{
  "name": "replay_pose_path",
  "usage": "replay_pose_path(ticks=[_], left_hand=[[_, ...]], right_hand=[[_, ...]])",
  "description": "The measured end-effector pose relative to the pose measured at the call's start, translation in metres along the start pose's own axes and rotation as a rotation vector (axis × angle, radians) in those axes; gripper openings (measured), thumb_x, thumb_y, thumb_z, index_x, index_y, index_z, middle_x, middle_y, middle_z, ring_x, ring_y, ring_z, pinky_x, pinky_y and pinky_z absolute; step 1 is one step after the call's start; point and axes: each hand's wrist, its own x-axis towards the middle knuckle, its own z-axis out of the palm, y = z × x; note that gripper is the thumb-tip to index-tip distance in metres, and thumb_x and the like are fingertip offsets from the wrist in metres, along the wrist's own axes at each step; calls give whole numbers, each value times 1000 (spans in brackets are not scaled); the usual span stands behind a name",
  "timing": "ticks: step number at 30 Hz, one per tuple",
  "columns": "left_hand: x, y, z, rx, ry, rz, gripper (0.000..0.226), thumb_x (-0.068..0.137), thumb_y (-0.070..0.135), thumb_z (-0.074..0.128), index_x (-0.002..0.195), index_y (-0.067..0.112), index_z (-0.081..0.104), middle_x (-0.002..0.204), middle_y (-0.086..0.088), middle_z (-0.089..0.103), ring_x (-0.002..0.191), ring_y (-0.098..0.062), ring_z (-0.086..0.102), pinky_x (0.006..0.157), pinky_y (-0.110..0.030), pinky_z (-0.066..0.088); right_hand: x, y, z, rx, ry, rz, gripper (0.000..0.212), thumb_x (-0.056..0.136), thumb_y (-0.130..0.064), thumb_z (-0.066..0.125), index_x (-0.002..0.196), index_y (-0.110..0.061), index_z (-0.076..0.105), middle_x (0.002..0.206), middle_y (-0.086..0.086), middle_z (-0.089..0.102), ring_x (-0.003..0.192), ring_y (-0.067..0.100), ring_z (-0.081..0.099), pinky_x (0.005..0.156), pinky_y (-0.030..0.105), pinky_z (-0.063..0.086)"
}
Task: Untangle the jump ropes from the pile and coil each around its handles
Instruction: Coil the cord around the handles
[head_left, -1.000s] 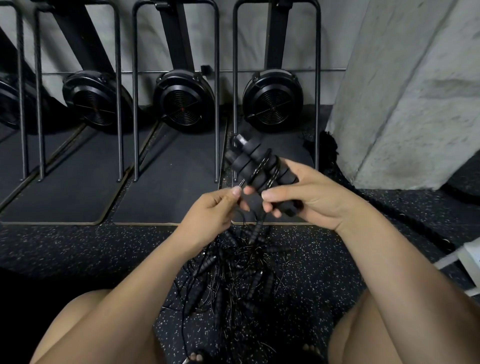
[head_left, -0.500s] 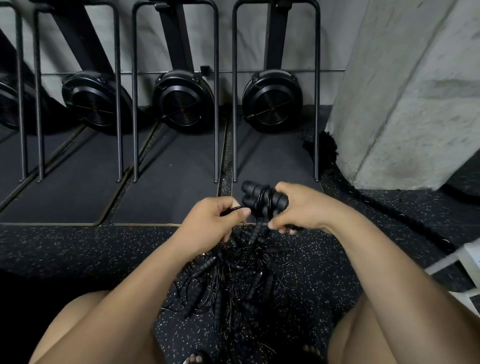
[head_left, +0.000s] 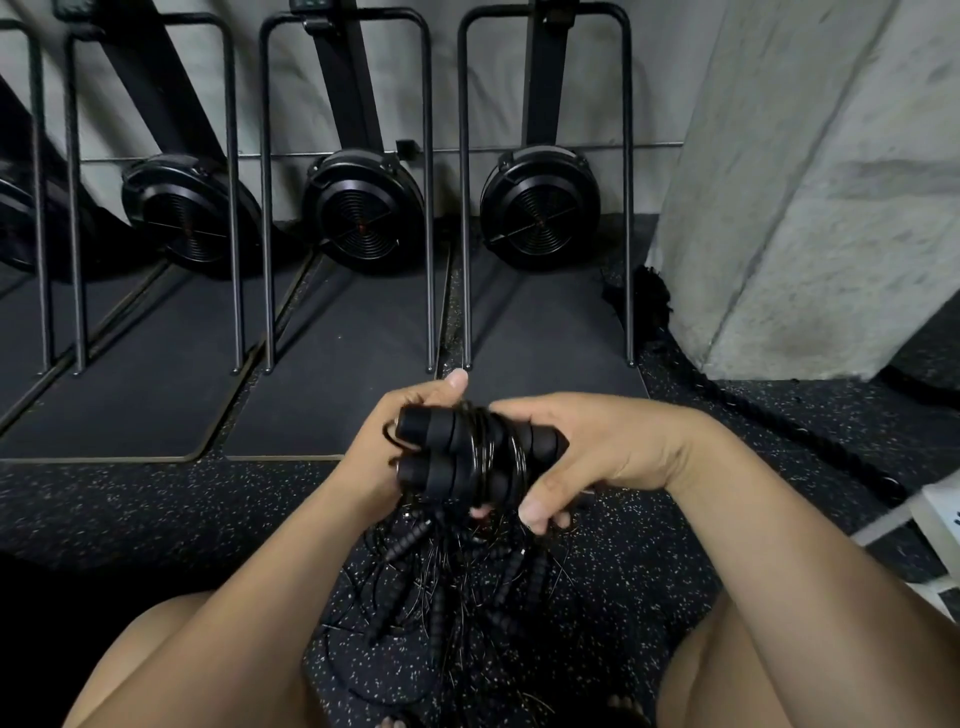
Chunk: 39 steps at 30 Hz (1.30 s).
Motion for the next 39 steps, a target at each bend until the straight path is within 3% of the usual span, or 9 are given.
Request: replay_pose_path(ticks=[3,6,10,17,23,27,30,34,39], left_hand=[[-1,-5,6,132,-11,6,36,103,34,54,71,18,61,61,-8,51,55,-18,42,54,-29,30],[-4,-6,18,130,40,-65,54,114,30,43,63,24,59,56,-2,29,50,-15,20,55,-38,13],[-4,-10,23,326,70,-24,53,113,45,43,76,16,68,52,4,36,46,-14,29,46,-28,23],[-4,-12,22,711,-26,-1,32,105,37,62,79,20,69,53,8,45,48,-9,39,51,-28,30],[-8,-4,12,633,-46,95,36,97,41,76,73,18,66,56,13,50,52,-3,40,56,-23,34],[-5,-1,2,506,-70,130,40,84,48,88,73,15,69,66,-8,65,62,-11,51,64,-30,41],[-2,1,-4,404,-68,150,44,80,44,90,73,8,65,66,-9,59,63,-14,48,62,-29,40],[-1,5,-5,326,-79,144,61,88,56,81,75,0,60,66,-22,52,61,-16,42,58,-27,36],[1,2,-4,16,-115,-41,45,103,42,69,81,6,53,66,-2,38,54,-12,44,48,-24,39]], right_hand=[[3,2,-3,125,94,-133,65,93,12,71,151,-4,47,130,30,69,85,26,69,65,30,57],[6,4,-6,244,268,-184,60,92,6,75,147,-1,51,130,29,69,86,26,68,67,30,57],[11,8,-10,221,524,-87,52,91,-2,81,138,-6,60,124,22,75,84,24,69,67,32,56],[20,28,-23,-68,786,137,44,87,-8,88,118,-13,57,98,12,79,70,24,74,59,35,58],[17,38,-25,-319,513,399,48,86,-1,86,120,-10,54,96,10,77,72,23,73,54,33,57],[14,33,-14,-343,221,467,51,87,-2,87,123,-23,57,98,7,77,77,25,74,56,31,57],[9,20,-5,-301,47,415,56,88,-4,86,132,-26,58,99,6,81,78,22,75,60,29,58],[0,6,0,-215,-53,278,47,91,-2,84,130,-12,59,105,10,80,84,26,72,66,35,55],[-2,1,-1,-32,18,73,60,93,4,78,146,-13,55,120,22,75,82,26,69,61,27,56]])
